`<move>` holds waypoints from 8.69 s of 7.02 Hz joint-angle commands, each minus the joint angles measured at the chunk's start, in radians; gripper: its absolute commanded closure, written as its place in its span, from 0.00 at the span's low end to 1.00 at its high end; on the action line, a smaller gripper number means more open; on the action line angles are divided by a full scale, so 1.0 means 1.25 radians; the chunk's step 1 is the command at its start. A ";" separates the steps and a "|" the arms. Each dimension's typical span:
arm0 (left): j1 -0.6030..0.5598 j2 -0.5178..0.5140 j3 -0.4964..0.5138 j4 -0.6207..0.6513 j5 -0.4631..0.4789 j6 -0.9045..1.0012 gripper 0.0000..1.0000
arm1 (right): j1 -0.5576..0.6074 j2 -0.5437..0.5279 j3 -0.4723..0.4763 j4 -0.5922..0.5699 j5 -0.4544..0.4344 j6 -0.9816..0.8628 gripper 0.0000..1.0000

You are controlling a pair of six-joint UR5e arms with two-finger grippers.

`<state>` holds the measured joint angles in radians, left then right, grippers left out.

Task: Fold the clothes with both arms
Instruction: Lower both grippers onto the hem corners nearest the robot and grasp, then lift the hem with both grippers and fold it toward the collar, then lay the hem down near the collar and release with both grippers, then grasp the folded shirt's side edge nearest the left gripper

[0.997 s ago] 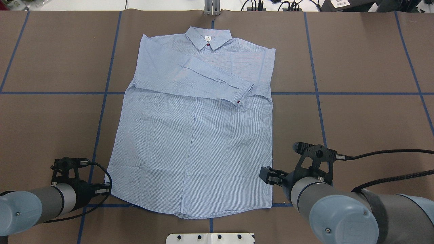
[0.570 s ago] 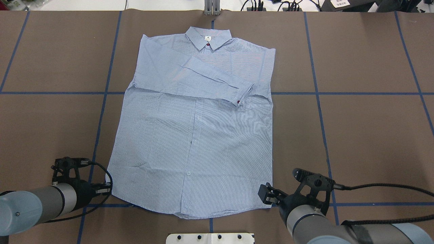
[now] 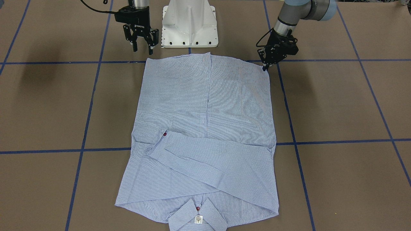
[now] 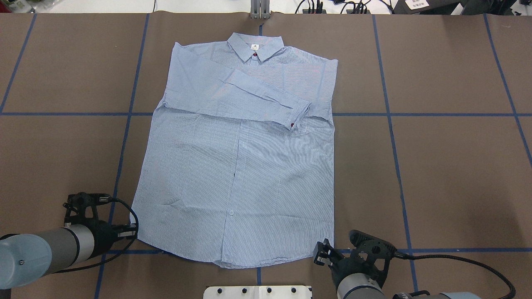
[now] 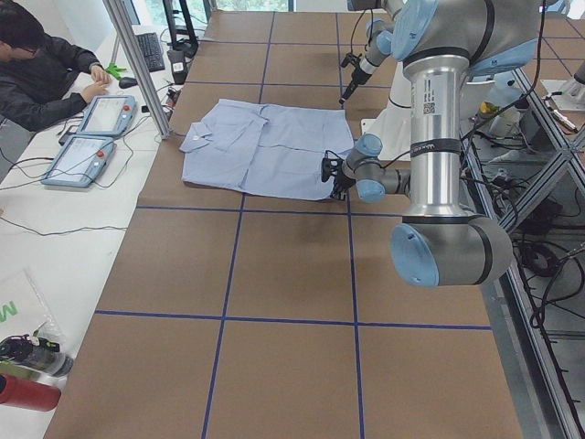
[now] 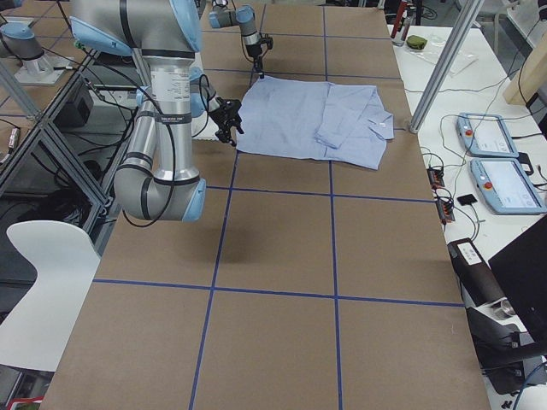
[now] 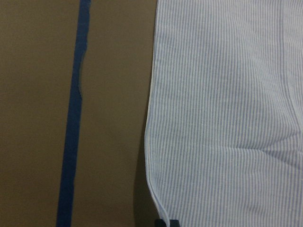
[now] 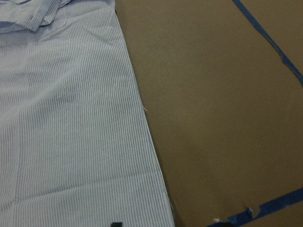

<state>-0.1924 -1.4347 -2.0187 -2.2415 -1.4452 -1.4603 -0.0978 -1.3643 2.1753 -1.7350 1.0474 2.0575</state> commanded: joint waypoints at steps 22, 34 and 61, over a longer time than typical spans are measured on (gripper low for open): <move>-0.001 0.011 -0.199 0.015 -0.060 -0.002 1.00 | 0.023 0.013 0.058 -0.006 -0.017 0.002 1.00; -0.329 -0.212 -0.280 0.389 -0.224 0.156 1.00 | 0.361 0.188 0.155 -0.220 0.195 -0.275 1.00; -0.273 -0.202 0.182 -0.051 -0.172 0.415 0.17 | 0.689 0.273 -0.474 0.419 0.524 -0.607 0.00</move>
<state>-0.5410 -1.6883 -1.7953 -2.3044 -1.6637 -0.9377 0.7716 -1.0197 1.5805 -1.2119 1.7033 1.2944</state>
